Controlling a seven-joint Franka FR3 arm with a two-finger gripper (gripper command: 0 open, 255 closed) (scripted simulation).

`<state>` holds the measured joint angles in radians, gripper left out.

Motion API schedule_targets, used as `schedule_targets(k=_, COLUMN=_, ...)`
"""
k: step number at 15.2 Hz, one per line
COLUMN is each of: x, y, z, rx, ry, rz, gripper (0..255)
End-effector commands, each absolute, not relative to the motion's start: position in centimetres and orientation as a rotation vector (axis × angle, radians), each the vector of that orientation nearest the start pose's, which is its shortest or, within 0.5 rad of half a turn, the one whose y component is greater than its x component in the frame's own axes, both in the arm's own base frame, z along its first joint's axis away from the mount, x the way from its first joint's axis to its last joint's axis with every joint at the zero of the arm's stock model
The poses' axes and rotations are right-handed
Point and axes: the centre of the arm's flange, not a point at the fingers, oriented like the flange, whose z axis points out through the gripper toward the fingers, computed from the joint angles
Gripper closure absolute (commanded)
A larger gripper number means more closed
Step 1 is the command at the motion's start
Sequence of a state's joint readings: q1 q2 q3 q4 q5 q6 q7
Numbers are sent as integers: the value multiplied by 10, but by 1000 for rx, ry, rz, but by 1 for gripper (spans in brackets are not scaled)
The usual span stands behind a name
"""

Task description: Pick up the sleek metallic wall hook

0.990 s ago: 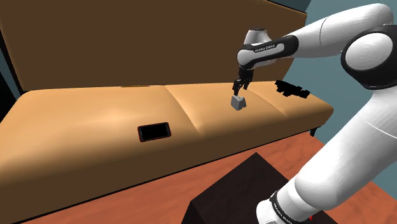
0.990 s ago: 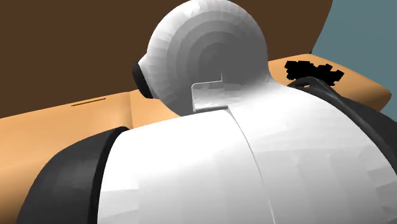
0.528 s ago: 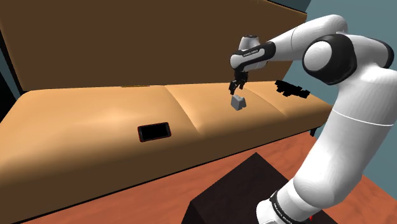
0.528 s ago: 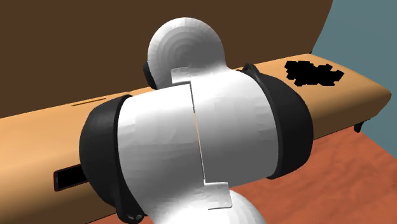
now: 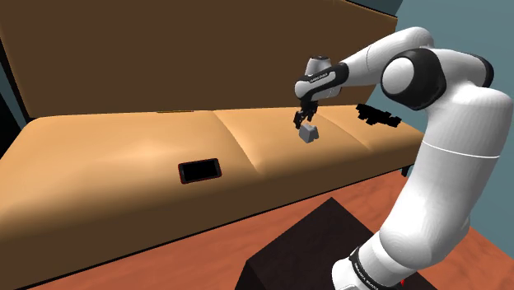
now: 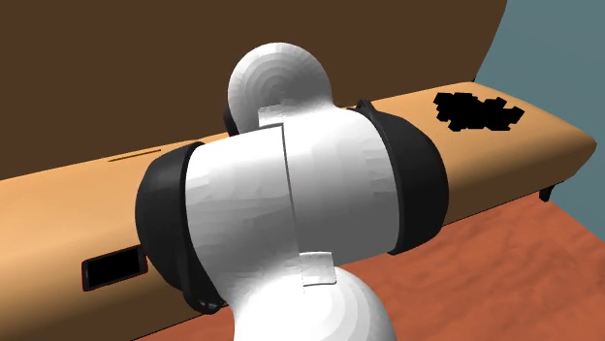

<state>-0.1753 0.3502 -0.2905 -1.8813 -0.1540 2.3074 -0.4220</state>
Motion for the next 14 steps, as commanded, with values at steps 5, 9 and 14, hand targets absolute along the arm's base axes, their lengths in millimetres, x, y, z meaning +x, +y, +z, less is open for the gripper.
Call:
schedule_targets(k=5, x=571, y=-279, z=338, rx=-3371, ry=-128, rz=24, gripper=255)
schedule_targets(k=9, x=571, y=-279, z=338, rx=-3371, ry=-128, rz=24, gripper=255)
schedule_targets(k=14, x=571, y=-278, z=353, rx=-3371, ry=-128, rz=24, gripper=255)
